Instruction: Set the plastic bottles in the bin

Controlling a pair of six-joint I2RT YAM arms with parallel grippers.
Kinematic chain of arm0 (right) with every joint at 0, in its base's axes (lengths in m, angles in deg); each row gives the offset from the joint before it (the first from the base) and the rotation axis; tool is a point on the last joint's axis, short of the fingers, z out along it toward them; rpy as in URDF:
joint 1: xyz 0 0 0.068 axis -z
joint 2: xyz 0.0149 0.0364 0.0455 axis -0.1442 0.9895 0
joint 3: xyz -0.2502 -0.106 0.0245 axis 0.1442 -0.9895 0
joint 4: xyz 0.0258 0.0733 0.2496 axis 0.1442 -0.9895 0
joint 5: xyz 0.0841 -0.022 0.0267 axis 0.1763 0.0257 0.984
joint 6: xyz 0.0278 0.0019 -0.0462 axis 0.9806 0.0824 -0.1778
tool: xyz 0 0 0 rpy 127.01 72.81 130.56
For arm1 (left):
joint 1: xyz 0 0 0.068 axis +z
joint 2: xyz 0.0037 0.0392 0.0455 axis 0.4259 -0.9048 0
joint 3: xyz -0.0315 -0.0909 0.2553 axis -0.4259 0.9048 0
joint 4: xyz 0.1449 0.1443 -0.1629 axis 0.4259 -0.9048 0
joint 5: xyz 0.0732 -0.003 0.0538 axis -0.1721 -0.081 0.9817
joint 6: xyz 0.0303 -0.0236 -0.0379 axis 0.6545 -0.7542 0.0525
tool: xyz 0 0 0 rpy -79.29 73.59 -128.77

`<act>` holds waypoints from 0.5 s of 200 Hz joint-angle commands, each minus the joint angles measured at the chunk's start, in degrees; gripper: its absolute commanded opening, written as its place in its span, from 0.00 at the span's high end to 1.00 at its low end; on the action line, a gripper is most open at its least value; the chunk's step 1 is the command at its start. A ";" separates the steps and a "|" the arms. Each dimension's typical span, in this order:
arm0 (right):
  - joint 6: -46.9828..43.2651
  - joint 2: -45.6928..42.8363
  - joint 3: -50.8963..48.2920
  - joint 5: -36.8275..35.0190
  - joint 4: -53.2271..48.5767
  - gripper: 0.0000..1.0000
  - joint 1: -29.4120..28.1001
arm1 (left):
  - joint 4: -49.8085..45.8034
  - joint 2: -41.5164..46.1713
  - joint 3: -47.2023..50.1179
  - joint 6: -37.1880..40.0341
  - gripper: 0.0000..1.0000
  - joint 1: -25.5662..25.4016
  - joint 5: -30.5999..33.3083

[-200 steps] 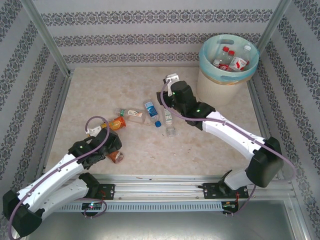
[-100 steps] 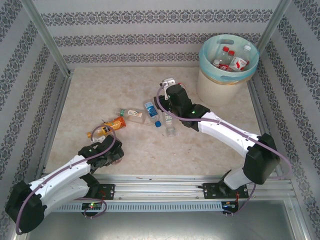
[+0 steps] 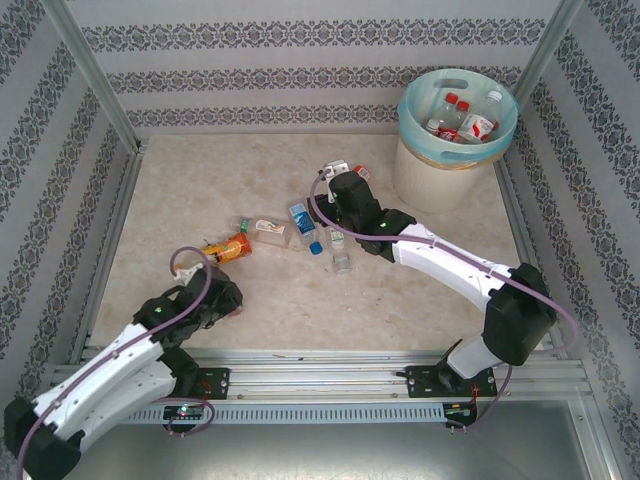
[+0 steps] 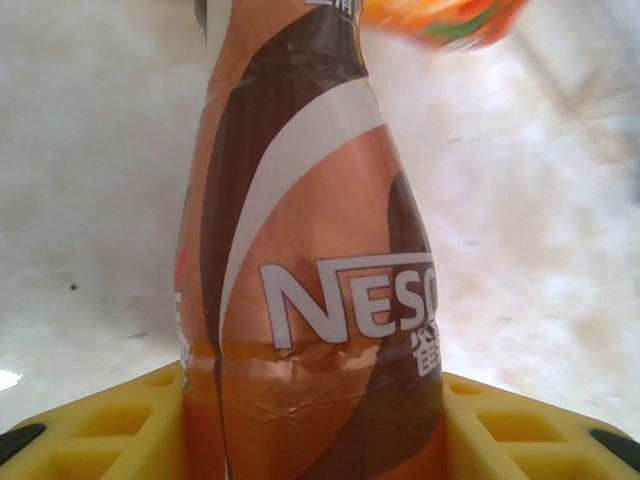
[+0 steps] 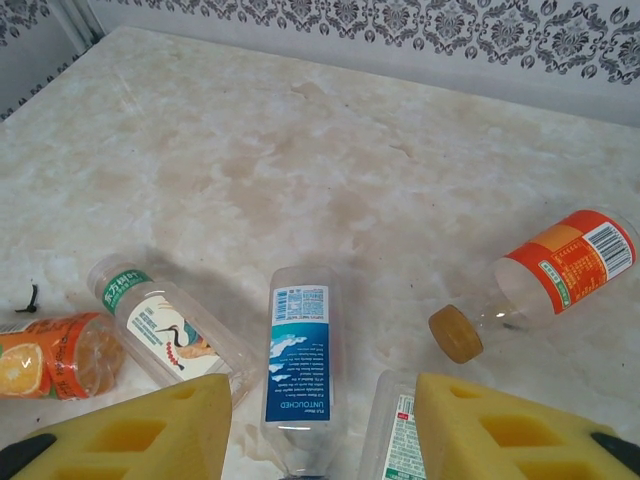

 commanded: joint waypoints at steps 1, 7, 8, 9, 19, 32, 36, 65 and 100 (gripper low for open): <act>0.31 -4.36 -1.17 0.31 -0.28 0.47 -0.41 | -3.87 6.65 -4.34 4.09 0.48 0.63 -1.77; 0.19 -5.14 -1.44 0.24 -0.13 0.47 -0.46 | -3.86 8.56 -5.32 4.35 0.48 0.64 -2.10; 0.18 -5.27 -1.52 0.25 -0.11 0.47 -0.48 | -3.86 8.80 -5.47 4.40 0.48 0.64 -2.13; 0.18 -5.42 -1.56 0.25 -0.10 0.47 -0.44 | -3.86 9.01 -5.68 4.42 0.48 0.64 -2.10; 0.01 -6.61 -1.85 0.25 0.21 0.47 -0.45 | -4.12 11.25 -7.70 5.16 0.48 0.64 -1.79; -0.15 -8.05 -1.96 0.47 0.52 0.47 -0.47 | -4.72 12.28 -10.96 6.43 0.49 0.64 -0.64; -0.24 -8.53 -1.88 0.66 0.74 0.47 -0.47 | -4.70 12.18 -11.92 7.16 0.49 0.61 -0.44; -1.70 -11.74 -1.23 4.39 2.14 0.47 -0.39 | -1.76 7.28 -19.11 17.97 0.49 0.64 -1.40; -3.66 -16.56 -2.63 12.99 6.66 0.48 -0.19 | 1.80 -2.20 -26.04 32.64 0.52 0.56 -3.83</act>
